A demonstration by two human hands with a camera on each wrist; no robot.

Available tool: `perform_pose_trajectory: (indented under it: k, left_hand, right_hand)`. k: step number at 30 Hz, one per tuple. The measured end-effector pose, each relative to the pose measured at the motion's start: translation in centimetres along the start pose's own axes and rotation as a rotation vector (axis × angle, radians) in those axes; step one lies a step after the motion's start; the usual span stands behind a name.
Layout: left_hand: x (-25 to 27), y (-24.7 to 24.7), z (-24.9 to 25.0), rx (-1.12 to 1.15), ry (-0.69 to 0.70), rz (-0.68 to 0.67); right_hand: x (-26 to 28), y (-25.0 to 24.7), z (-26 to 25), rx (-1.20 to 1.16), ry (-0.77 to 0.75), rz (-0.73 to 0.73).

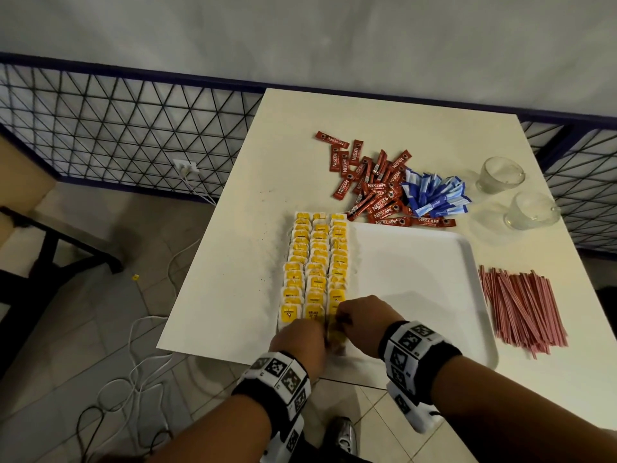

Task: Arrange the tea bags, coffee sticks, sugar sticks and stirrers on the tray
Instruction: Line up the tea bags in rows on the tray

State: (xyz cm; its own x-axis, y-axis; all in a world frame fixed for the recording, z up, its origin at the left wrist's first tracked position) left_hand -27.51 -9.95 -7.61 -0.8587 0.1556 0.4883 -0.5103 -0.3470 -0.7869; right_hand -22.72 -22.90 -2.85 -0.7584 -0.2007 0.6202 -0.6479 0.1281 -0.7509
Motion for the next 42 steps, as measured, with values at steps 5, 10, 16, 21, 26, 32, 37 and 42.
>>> perform_pose_trajectory:
  k: [5,10,16,21,26,32,37,42]
  left_hand:
    - [1.8,-3.1,0.6,0.194,0.098,0.128]
    - [2.1,-6.5,-0.4,1.025,-0.137,0.282]
    - [1.8,-8.1,0.5,1.831,-0.353,0.158]
    - [2.0,-8.6,1.2,1.865,-0.340,0.125]
    - [1.8,-8.6,1.5,1.869,-0.332,0.091]
    - [1.7,-8.1,-0.2,1.536,-0.329,0.173]
    - [2.9,-11.6,-0.7,0.803,0.268,0.219]
    - [2.9,-10.4,-1.7,0.582,0.344,0.174]
  right_hand:
    - [-0.1,0.0,-0.3,0.016,-0.011,0.041]
    - [0.5,-2.2,-0.4,-0.137,-0.094,0.201]
    - [1.9,-5.3,-2.2,-0.330,-0.428,0.294]
    - [2.2,-6.4,-2.7,-0.297,-0.563,0.301]
    - [2.5,-6.5,-2.9,-0.267,-0.619,0.326]
    - [3.2,-7.5,-3.0,-0.420,-0.476,0.253]
    - [3.5,-7.6,-3.6,-0.290,-0.452,0.120]
    - [3.3,-7.0,-4.1,-0.354,-0.432,0.081]
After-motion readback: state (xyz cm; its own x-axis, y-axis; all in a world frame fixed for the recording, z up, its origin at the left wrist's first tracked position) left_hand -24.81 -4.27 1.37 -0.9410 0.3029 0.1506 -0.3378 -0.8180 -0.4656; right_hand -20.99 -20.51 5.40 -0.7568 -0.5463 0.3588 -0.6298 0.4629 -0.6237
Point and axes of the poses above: each hand's wrist, its own x-axis away from the middle knuckle, its own y-axis out of the palm, z = x × y, the point moved 3 cm from there along -x, towards the middle knuckle, and after that the axes turned 10 degrees about y, right-handed, at the moved point
